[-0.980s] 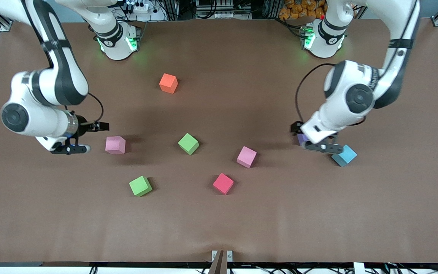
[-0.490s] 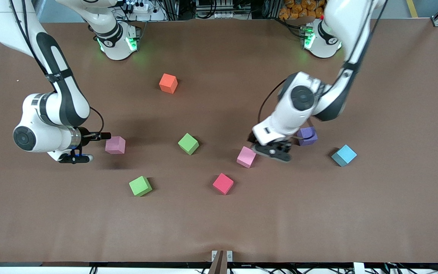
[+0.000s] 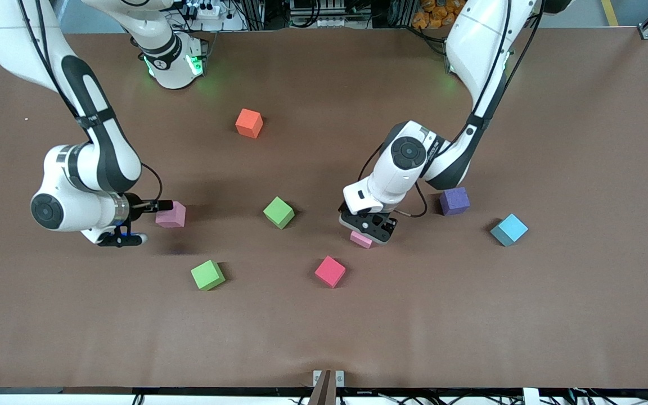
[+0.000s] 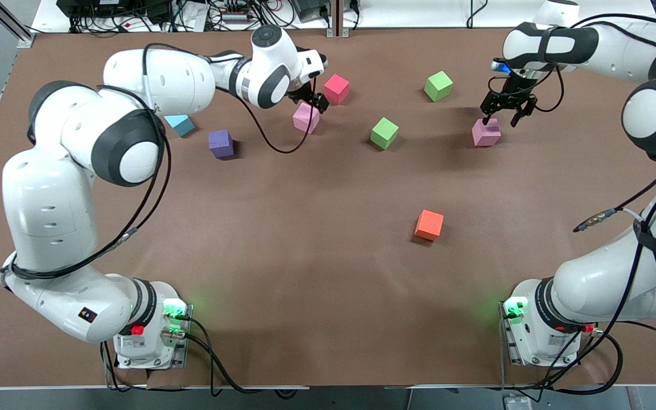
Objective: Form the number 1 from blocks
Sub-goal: 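Grasp the pink cube with the left gripper while the right gripper grasps another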
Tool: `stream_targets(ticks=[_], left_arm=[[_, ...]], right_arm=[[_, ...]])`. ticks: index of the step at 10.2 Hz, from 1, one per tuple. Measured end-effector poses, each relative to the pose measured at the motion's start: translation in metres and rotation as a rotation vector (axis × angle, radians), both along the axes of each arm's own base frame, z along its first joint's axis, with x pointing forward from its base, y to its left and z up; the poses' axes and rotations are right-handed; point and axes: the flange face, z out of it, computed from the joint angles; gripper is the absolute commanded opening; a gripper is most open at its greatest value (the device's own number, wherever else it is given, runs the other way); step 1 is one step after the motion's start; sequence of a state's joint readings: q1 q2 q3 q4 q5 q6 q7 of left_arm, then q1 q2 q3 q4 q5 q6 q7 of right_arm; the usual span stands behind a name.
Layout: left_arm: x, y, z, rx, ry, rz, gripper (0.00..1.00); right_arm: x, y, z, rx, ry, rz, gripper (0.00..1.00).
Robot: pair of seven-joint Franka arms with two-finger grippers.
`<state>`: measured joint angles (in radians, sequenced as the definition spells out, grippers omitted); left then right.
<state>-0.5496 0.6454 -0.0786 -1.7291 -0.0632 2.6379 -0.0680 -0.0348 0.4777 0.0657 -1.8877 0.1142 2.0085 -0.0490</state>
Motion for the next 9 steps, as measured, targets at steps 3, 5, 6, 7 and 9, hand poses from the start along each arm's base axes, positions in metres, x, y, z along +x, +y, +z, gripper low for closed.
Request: stream_targets(ticks=[3, 5, 6, 7, 9], left_arm=[[0.004, 0.007, -0.015, 0.020, -0.015, -0.040, 1.00], [0.003, 0.007, -0.021, 0.025, -0.008, -0.042, 0.62], [0.002, 0.007, -0.026, 0.028, -0.002, -0.043, 0.30], [0.002, 0.007, -0.028, 0.030, 0.001, -0.043, 0.00], [0.002, 0.007, -0.027, 0.015, 0.015, 0.034, 0.00]], right_arm=[[0.010, 0.009, -0.021, 0.003, 0.008, 0.012, 1.00], [0.011, 0.013, -0.032, -0.001, 0.005, 0.007, 1.00], [0.011, 0.015, -0.036, -0.002, 0.004, 0.009, 1.00], [0.010, 0.019, -0.039, -0.003, 0.009, 0.010, 0.70], [0.007, 0.021, -0.046, -0.004, 0.022, 0.013, 0.16]])
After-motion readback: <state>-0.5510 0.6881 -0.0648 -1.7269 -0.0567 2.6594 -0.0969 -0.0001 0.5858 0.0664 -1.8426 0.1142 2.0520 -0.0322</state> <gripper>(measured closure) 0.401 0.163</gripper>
